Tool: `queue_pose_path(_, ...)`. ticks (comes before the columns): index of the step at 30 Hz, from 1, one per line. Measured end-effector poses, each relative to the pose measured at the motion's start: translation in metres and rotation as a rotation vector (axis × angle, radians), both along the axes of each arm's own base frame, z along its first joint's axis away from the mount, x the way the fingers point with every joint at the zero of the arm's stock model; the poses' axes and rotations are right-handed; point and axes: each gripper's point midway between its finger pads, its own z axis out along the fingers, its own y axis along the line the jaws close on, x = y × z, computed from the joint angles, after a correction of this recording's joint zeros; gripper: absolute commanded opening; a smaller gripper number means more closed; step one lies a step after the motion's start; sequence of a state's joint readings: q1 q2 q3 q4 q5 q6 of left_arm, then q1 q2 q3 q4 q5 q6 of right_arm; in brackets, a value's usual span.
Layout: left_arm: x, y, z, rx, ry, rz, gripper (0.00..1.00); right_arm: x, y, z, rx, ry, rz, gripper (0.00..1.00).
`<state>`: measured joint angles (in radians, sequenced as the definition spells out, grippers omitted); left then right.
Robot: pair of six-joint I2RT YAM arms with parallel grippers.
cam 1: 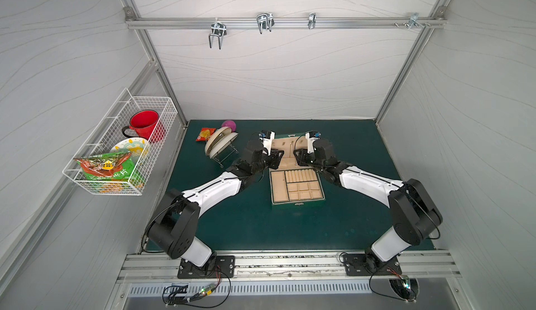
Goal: Put jewelry chain into jewelry box
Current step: Adjust the necklace at the jewelry box clasp.
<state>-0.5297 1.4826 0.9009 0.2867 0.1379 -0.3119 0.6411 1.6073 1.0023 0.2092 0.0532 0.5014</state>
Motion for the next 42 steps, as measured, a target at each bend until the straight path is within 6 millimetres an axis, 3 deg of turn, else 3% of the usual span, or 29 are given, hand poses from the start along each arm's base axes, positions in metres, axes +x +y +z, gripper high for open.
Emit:
queue_pose_path(3, -0.011, 0.015, -0.008, -0.006, 0.024, 0.042, 0.46, -0.002, 0.006, 0.005, 0.004, 0.013, -0.008, 0.26)
queue_pose_path(9, -0.044, 0.036, -0.059, -0.010, 0.175, 0.086, 0.60, 0.010, 0.011, 0.009, 0.009, 0.032, -0.053, 0.23)
queue_pose_path(14, -0.067, 0.041, -0.089, -0.030, 0.284, 0.091, 0.70, 0.017, 0.014, -0.003, -0.007, 0.067, -0.083, 0.20)
queue_pose_path(18, -0.080, 0.038, -0.099, -0.038, 0.329, 0.078, 0.73, 0.016, 0.017, -0.012, -0.027, 0.090, -0.091, 0.20)
queue_pose_path(29, -0.099, 0.027, -0.129, -0.019, 0.428, 0.044, 0.74, 0.019, 0.021, -0.023, -0.060, 0.099, -0.119, 0.20)
queue_pose_path(38, -0.115, 0.028, -0.148, 0.003, 0.476, 0.034, 0.57, 0.026, 0.021, -0.027, -0.084, 0.095, -0.149, 0.20)
queue_pose_path(42, -0.116, 0.025, -0.148, -0.010, 0.464, 0.025, 0.53, 0.027, 0.023, -0.030, -0.100, 0.096, -0.159, 0.19)
